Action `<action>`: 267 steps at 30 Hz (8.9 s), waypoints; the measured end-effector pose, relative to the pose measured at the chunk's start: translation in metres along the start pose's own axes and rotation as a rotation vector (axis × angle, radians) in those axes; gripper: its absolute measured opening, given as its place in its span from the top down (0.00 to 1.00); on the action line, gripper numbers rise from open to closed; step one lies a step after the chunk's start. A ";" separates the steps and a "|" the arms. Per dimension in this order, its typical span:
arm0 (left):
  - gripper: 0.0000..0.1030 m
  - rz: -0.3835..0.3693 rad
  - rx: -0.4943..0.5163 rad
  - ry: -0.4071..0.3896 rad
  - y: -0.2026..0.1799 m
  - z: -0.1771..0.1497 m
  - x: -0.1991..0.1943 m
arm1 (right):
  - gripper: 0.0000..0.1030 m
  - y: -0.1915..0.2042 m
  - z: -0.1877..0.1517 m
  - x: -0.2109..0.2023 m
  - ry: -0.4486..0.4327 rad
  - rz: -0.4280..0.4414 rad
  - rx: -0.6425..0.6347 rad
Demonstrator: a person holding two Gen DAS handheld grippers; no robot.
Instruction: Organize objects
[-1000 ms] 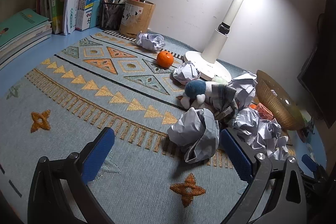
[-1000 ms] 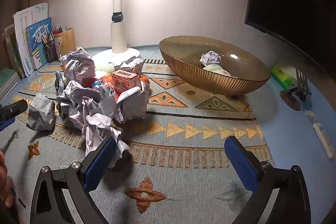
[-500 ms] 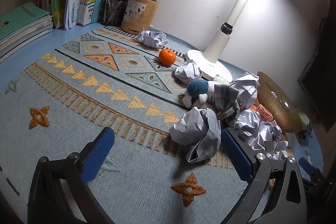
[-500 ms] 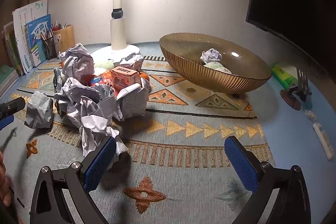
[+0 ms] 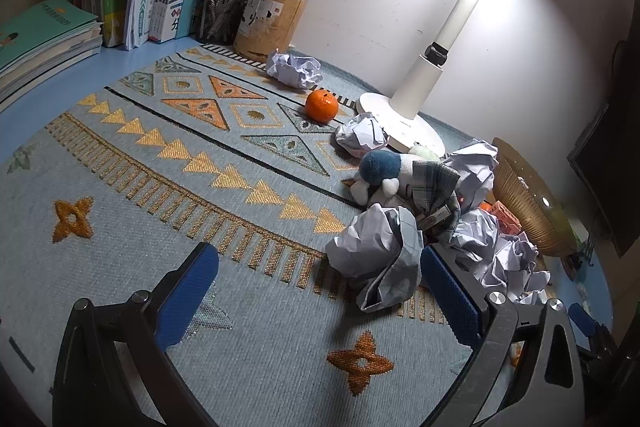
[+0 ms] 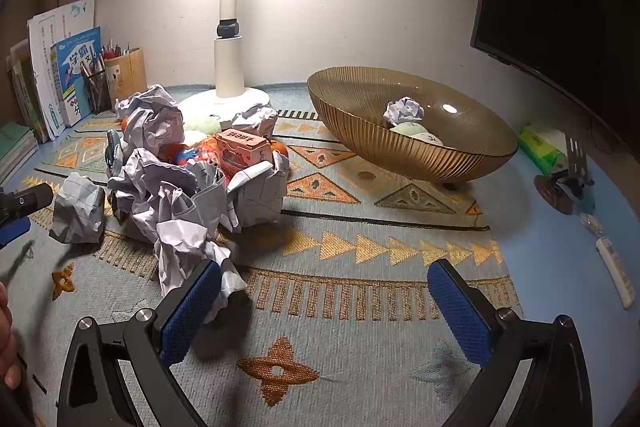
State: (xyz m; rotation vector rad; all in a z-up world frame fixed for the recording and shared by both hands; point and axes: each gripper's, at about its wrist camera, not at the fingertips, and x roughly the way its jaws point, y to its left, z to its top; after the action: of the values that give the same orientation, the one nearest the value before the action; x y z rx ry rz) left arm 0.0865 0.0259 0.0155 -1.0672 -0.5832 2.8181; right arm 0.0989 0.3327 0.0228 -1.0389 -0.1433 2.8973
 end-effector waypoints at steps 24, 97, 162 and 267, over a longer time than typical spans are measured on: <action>0.02 -0.032 -0.034 0.044 0.004 0.002 0.006 | 0.00 0.002 -0.001 -0.001 -0.006 0.022 -0.002; 0.44 -0.238 0.323 0.119 -0.065 -0.012 0.008 | 0.62 0.028 -0.025 -0.007 0.093 0.270 -0.189; 0.01 -0.068 0.225 0.024 -0.058 0.002 -0.011 | 0.12 -0.018 -0.014 -0.018 0.000 0.145 0.110; 0.22 0.126 0.455 0.210 -0.060 -0.009 0.039 | 0.01 0.003 -0.014 0.027 0.230 0.323 0.008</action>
State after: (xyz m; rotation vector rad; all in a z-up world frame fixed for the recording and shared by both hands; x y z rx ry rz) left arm 0.0592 0.0921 0.0079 -1.3040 0.1441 2.6876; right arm 0.0866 0.3330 -0.0053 -1.5110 0.0536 3.0131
